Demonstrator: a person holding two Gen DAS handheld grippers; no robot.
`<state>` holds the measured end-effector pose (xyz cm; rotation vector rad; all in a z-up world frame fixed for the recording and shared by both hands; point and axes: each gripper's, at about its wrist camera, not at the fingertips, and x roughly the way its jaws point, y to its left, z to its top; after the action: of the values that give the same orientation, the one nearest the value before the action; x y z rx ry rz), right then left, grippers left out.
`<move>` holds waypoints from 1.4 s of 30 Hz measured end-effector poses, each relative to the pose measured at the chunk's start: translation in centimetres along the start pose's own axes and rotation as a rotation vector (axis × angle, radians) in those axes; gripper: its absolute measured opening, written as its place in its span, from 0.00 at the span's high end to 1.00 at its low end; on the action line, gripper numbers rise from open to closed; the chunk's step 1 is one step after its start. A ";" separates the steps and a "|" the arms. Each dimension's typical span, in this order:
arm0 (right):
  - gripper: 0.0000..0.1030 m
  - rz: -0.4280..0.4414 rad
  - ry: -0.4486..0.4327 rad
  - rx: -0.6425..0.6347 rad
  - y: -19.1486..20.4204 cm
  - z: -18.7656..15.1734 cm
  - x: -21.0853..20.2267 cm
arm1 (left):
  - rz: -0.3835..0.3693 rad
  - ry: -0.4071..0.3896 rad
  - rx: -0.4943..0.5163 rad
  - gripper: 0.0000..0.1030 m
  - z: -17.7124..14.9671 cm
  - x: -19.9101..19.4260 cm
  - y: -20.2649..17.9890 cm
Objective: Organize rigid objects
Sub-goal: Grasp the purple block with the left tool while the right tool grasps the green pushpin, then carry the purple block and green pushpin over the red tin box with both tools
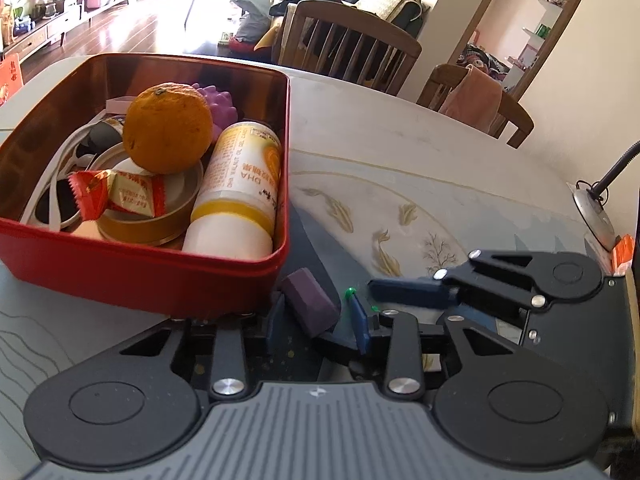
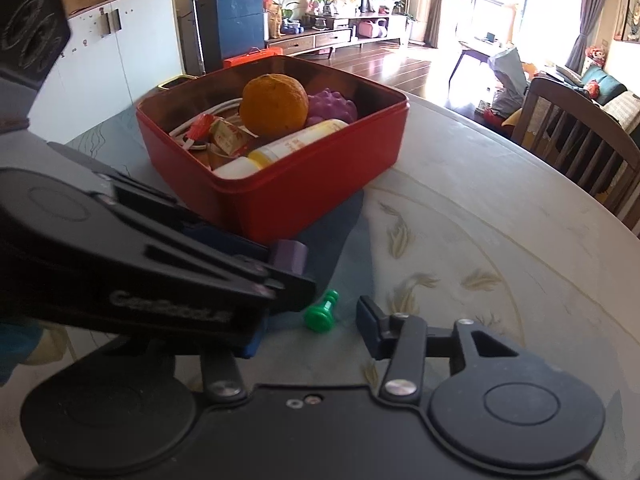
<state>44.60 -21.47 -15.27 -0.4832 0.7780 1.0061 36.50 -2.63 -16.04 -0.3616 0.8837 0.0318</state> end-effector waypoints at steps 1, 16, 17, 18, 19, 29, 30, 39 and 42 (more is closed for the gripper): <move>0.63 0.006 -0.001 -0.007 0.1 0.0 0.0 | 0.000 0.001 -0.001 0.68 0.1 0.1 -0.1; 0.93 -0.007 -0.010 0.004 0.5 -1.2 -1.1 | 0.056 -0.011 0.022 0.80 -0.6 -0.3 -0.2; 0.89 -0.012 -0.007 0.013 0.5 -1.2 -1.2 | 0.053 -0.006 0.018 0.80 -0.7 -0.5 -0.1; 0.76 -0.008 -0.005 0.023 0.5 -1.1 -1.2 | 0.054 -0.004 0.017 0.80 -0.9 -0.7 0.0; 0.73 -0.001 -0.002 0.030 0.6 -1.1 -1.1 | 0.054 -0.002 0.019 0.80 -1.1 -0.9 0.1; 0.64 -0.042 -0.013 0.052 1.2 -0.2 0.0 | 0.079 -0.005 -0.040 0.80 -3.0 -3.6 2.6; 0.64 -0.046 -0.014 0.054 1.2 0.0 0.2 | 0.083 -0.006 -0.043 0.80 -3.1 -3.8 2.9; 0.77 -0.049 -0.030 0.071 1.2 0.6 0.7 | 0.110 -0.014 -0.063 0.80 -3.7 -5.0 4.1; 0.78 -0.057 -0.028 0.063 1.5 0.8 0.7 | 0.117 -0.018 -0.066 0.80 -3.8 -5.5 4.3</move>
<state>43.78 -19.85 -15.34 -0.4340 0.7651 0.9305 29.44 0.85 -15.34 -0.3700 0.8868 0.1723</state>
